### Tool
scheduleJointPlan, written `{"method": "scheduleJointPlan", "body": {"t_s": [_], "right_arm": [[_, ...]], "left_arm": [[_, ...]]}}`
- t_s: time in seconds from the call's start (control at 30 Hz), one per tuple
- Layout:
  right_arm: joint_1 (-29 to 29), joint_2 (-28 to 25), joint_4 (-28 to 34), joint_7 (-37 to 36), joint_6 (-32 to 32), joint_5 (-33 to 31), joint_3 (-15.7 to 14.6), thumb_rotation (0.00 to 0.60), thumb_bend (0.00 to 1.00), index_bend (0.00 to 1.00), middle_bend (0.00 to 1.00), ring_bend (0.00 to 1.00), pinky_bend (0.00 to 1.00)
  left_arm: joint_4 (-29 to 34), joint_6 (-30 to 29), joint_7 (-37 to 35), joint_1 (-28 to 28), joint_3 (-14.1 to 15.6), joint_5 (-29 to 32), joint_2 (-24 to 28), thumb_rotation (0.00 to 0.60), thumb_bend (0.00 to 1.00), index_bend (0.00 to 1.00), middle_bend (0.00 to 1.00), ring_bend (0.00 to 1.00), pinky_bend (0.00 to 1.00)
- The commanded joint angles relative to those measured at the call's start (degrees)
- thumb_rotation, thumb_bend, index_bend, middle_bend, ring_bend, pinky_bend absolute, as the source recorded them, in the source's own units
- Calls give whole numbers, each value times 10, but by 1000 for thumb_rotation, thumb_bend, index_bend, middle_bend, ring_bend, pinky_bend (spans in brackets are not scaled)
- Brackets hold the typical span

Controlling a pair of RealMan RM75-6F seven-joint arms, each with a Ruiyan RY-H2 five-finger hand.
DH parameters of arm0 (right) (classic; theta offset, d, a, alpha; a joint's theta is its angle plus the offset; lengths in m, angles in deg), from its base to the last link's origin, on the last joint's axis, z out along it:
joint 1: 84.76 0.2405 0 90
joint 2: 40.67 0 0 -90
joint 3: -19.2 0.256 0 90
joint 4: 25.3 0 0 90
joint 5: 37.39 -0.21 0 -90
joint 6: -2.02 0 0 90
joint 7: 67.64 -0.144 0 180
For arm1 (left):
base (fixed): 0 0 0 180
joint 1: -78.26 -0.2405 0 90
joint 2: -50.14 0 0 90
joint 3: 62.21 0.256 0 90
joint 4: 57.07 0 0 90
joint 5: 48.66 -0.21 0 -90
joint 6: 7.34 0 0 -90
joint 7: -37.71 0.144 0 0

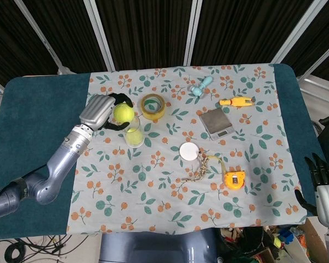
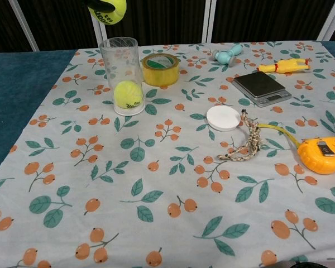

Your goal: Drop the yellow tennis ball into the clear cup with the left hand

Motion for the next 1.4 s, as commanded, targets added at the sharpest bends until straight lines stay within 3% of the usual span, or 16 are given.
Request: {"method": "scheduleJointPlan", "body": {"t_s": [0.03,1.17,1.3,1.4], "right_arm": [[0,0,0,0,-1,1,0,600,222,0,0,87,208],[-1,0,1,-2,-3,1,0,600,222,0,0,86,208],[-1,0,1,-1,-3,0,0,600,222,0,0,86,208],[-1,-1,1,-2,-1,0,0,600,222,0,0,86,208]], "left_arm": [[0,0,0,0,0,1,0,600,376,465,517,422,589],[7,0,17,3,5,0,-2,600,370,452,506,415,585],[2,4,23,5,7,4,-4,600,267,369,439,334,543],[-1,10,24,7,9,11,-6,600,148,288,328,182,404]]}}
